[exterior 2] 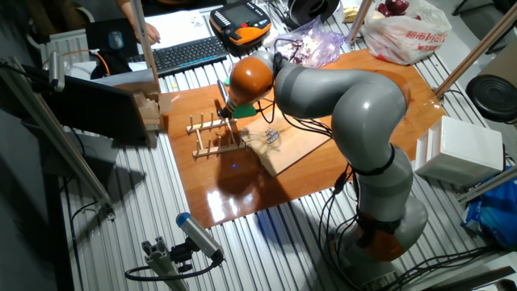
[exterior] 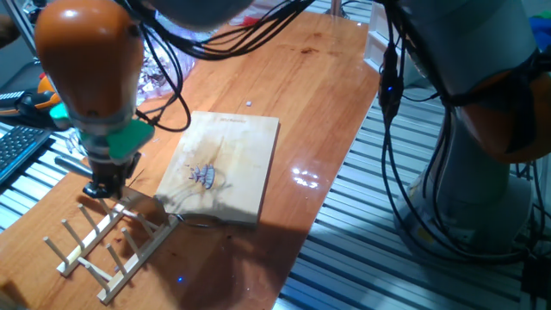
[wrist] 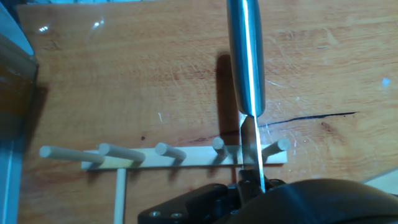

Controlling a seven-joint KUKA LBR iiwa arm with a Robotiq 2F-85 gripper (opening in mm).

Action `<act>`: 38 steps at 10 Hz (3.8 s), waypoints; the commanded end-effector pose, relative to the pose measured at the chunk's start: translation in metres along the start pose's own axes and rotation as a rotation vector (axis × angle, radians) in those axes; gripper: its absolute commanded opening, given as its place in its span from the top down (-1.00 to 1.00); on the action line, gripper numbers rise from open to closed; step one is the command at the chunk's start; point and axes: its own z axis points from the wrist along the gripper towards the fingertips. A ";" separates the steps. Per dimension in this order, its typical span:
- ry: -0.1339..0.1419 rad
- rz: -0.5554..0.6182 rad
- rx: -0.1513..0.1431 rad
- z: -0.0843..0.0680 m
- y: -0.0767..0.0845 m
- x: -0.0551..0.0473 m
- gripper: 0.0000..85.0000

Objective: Chop the onions

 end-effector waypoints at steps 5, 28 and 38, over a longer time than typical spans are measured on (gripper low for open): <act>0.000 0.039 0.009 0.008 -0.001 0.002 0.60; 0.222 -0.255 -0.009 -0.136 -0.024 -0.031 1.00; 0.207 -0.209 -0.036 -0.137 -0.022 -0.037 1.00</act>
